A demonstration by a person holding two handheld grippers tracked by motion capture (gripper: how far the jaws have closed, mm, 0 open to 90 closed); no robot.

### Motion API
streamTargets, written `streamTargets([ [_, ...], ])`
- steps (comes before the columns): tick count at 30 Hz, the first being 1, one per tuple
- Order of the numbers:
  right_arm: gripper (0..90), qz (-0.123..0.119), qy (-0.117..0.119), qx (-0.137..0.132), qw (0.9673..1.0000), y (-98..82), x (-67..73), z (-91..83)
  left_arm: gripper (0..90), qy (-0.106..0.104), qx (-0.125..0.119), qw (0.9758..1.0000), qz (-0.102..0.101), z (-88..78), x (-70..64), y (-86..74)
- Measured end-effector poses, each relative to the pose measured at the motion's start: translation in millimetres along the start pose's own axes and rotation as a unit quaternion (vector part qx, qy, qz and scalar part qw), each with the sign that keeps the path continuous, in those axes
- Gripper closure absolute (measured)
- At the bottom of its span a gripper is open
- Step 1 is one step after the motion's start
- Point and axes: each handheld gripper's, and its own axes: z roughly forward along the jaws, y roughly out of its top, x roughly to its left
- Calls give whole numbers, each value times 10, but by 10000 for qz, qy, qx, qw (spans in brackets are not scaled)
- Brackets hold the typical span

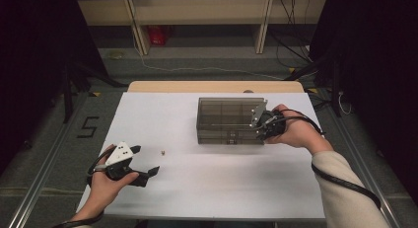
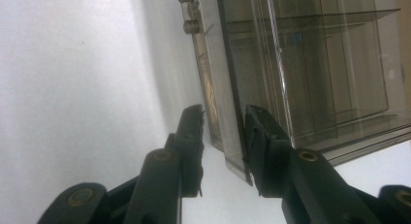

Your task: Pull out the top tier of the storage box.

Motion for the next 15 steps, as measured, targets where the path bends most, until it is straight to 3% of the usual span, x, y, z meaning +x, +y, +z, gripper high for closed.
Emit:
streamTargets([
  [9,806,-17,-44,99,9999,9,-40,21,0,-3,18,10000,8,3,2,-2],
  [15,817,-98,-26,174,9998,24,-54,20,0,0,19,10000,5,2,2,-3],
])
